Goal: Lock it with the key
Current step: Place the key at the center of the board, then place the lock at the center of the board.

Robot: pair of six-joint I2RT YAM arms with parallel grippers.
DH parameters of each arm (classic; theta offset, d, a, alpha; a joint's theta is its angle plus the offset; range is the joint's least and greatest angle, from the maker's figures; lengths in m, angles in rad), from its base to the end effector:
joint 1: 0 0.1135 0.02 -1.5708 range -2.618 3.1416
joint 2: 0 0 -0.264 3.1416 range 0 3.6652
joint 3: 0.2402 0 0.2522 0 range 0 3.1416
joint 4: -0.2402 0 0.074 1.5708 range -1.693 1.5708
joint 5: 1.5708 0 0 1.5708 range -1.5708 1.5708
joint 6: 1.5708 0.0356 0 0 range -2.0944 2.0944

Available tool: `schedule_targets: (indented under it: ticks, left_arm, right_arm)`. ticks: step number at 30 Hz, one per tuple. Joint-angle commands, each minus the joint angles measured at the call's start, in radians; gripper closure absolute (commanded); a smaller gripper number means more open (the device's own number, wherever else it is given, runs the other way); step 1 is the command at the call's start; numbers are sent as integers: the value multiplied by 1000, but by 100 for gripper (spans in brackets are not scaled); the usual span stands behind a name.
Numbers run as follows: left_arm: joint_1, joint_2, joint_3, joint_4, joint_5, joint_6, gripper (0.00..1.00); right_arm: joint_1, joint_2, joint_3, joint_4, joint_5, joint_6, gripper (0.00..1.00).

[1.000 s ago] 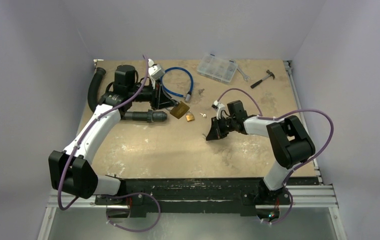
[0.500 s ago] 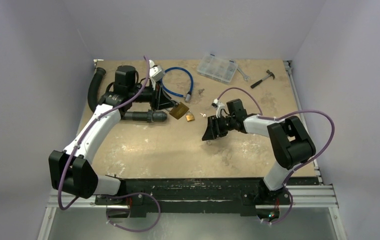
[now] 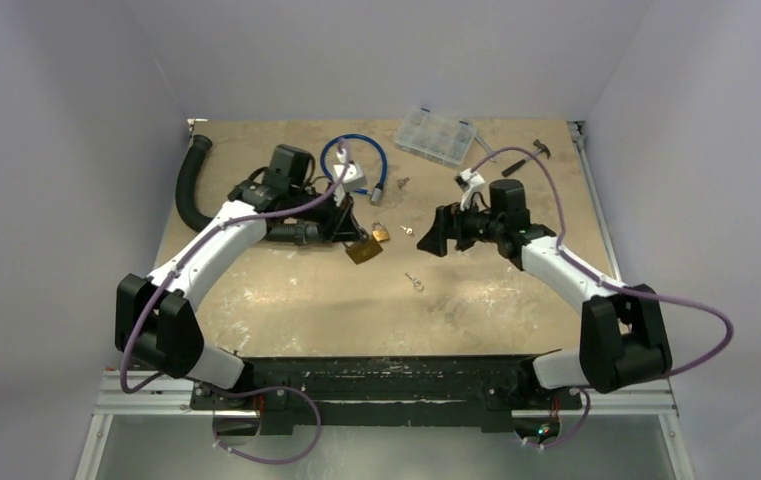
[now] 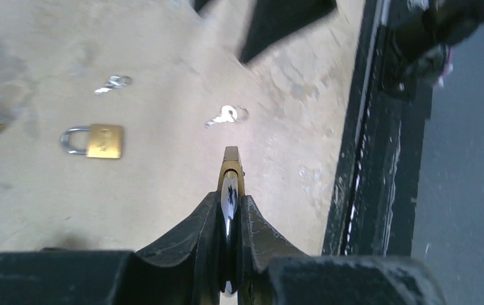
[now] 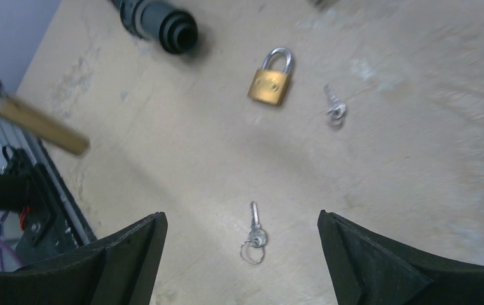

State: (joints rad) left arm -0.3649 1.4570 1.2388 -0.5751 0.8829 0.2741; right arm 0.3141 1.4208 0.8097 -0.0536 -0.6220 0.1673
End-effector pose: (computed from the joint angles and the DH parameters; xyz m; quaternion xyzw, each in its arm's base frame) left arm 0.2797 -0.1363 0.3125 0.4165 0.7435 -0.4105 0.3244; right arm 0.2757 0.1114 0.2196 -0.1963 0.8439 0.3665 0.3391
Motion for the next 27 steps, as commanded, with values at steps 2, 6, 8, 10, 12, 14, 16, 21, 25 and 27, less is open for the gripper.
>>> schedule_targets:
  ticks: [2, 6, 8, 10, 12, 14, 16, 21, 25, 27]
  left_arm:
    - [-160, 29, 49, -106, -55, 152, 100]
    - [-198, 92, 56, -151, -69, 182, 100]
    - [-214, 128, 57, -167, -68, 198, 100]
    - [-239, 164, 57, -182, -63, 210, 100]
    - [-270, 202, 61, -194, -75, 227, 100]
    - [-306, 238, 81, -226, -105, 260, 100]
    - [-314, 269, 97, -232, -110, 266, 100]
    - [-315, 339, 148, -229, -124, 276, 100]
    - [-315, 425, 223, -277, -111, 318, 100]
    - [-315, 467, 259, -308, -121, 351, 100]
  right_arm:
    - [-112, -82, 29, 28, -5, 1, 1]
    - [-175, -85, 27, 31, -61, 12, 1]
    - [-195, -85, 27, 34, -76, 13, 1]
    - [-215, -82, 28, 35, -90, 16, 1]
    - [-225, -80, 32, 32, -113, 18, 1]
    - [-234, -84, 33, 29, -124, 20, 1]
    - [-248, -91, 33, 30, -130, 21, 1]
    - [-272, -94, 35, 28, -166, 24, 1]
    - [-281, -80, 40, 19, -186, 24, 1]
    - [-287, -76, 42, 15, -198, 23, 1]
